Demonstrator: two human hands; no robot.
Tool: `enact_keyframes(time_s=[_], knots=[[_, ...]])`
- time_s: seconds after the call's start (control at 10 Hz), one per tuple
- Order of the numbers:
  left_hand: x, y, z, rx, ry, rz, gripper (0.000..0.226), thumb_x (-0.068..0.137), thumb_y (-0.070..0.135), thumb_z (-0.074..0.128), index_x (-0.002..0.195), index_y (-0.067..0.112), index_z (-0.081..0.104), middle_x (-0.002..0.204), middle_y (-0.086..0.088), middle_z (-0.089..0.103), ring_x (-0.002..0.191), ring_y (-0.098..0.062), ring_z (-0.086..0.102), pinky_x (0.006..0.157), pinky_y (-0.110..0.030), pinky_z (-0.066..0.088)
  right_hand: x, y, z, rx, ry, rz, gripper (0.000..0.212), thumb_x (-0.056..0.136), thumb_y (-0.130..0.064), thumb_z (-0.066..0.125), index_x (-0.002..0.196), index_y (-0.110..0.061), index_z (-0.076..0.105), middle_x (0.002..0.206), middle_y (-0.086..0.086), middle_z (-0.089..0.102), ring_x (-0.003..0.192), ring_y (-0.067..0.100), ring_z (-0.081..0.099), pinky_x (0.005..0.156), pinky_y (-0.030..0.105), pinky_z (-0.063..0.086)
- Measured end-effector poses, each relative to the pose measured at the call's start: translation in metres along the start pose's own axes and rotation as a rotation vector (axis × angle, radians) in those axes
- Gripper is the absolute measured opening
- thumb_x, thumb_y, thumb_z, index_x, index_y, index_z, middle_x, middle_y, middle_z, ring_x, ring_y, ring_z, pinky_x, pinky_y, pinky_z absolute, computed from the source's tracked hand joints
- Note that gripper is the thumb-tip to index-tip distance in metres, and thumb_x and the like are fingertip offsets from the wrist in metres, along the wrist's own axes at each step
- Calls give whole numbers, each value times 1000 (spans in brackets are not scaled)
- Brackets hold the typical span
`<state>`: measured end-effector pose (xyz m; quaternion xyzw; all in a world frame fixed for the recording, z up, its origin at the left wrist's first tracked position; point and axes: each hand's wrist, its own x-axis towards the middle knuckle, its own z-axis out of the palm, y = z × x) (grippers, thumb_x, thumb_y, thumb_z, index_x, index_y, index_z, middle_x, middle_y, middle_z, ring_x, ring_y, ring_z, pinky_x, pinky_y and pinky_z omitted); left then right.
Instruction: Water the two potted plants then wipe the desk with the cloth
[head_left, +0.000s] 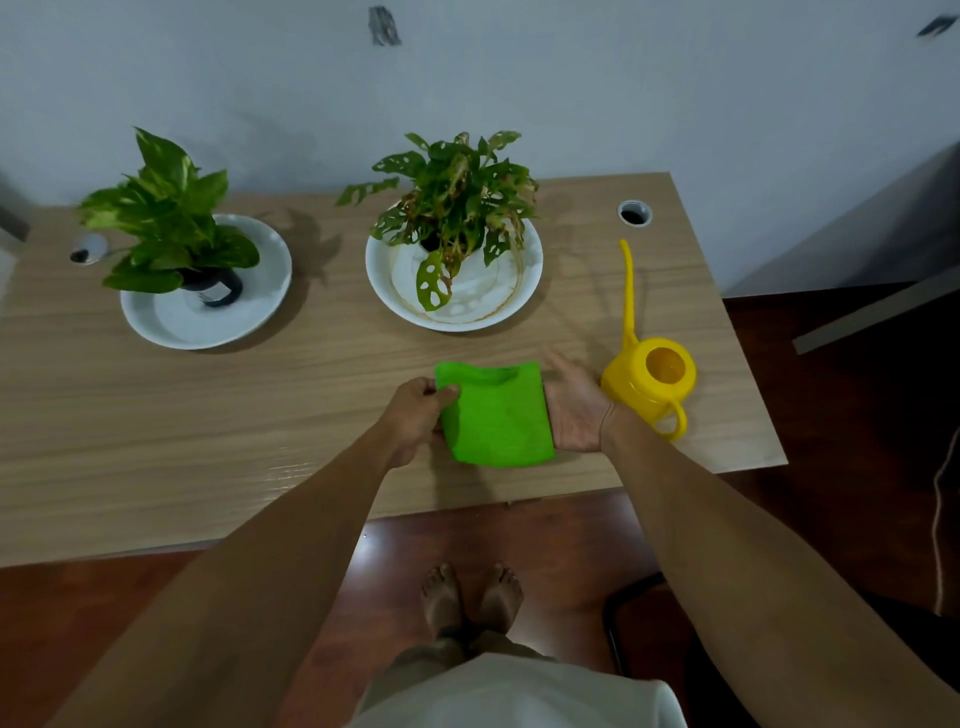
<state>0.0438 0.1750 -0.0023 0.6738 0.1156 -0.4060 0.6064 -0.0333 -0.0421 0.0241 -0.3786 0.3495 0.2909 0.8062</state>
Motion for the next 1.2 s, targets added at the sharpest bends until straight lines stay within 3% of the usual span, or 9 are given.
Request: enact_keyframes(time_s=[0.1, 0.2, 0.3, 0.5, 0.6, 0.7, 0.8, 0.9, 1.2], knots=[[4, -1, 6, 110, 81, 36, 28, 104, 27, 55, 129, 13, 50, 127, -6, 63, 111, -29, 66, 70, -43, 61, 10, 2, -3, -152, 141, -87, 40, 111, -39, 42, 140, -18, 59, 142, 12, 65, 113, 27, 70, 95, 47, 56], [6, -1, 13, 225, 114, 97, 24, 105, 29, 52, 125, 17, 46, 124, -7, 59, 114, -31, 63, 83, -51, 59, 20, 7, -7, -175, 222, -195, 40, 113, -31, 41, 151, -22, 48, 147, 3, 59, 122, 25, 62, 104, 46, 50], [7, -1, 19, 356, 120, 184, 22, 106, 31, 48, 122, 16, 43, 117, -11, 60, 112, -32, 62, 96, -50, 53, 30, 11, -15, -222, 261, -266, 42, 113, -26, 42, 153, -16, 47, 148, 2, 58, 135, 23, 57, 115, 46, 46], [15, -1, 29, 494, 126, 226, 31, 107, 35, 44, 124, 10, 38, 103, -10, 59, 102, -38, 63, 92, -55, 53, 38, 12, -39, -567, 429, -319, 29, 104, -45, 49, 128, -43, 64, 132, -1, 71, 116, 23, 71, 87, 59, 62], [16, -5, 29, 546, 155, 180, 32, 107, 36, 44, 125, 10, 37, 106, -16, 62, 102, -39, 64, 90, -53, 53, 35, 9, -34, -871, 456, -384, 38, 99, -51, 46, 132, -40, 62, 133, 2, 71, 119, 24, 68, 98, 50, 59], [15, -11, 30, 614, 191, 144, 32, 107, 36, 44, 124, 10, 37, 105, -18, 63, 100, -41, 64, 87, -50, 53, 27, 6, -21, -974, 462, -394, 34, 109, -25, 50, 136, -8, 63, 131, 14, 69, 117, 27, 66, 92, 26, 50], [14, -14, 27, 684, 204, 120, 31, 104, 42, 46, 121, 16, 39, 101, -14, 64, 97, -42, 66, 85, -51, 54, 33, 9, -22, -1244, 596, -418, 25, 106, -29, 55, 115, -9, 66, 116, 12, 73, 104, 29, 68, 80, 31, 49], [16, -14, 24, 804, 223, 116, 29, 99, 50, 49, 108, 25, 38, 102, -13, 68, 95, -41, 67, 83, -50, 56, 32, 7, -20, -1510, 686, -367, 29, 102, -40, 55, 109, -12, 62, 114, 14, 71, 106, 37, 68, 88, 44, 53], [-6, 1, 9, 946, 381, 84, 35, 96, 41, 53, 124, 22, 45, 99, -7, 57, 104, -37, 63, 82, -39, 44, 34, 12, -3, -1589, 891, -360, 41, 104, -43, 45, 118, -9, 63, 119, 17, 71, 112, 38, 67, 82, 40, 46]])
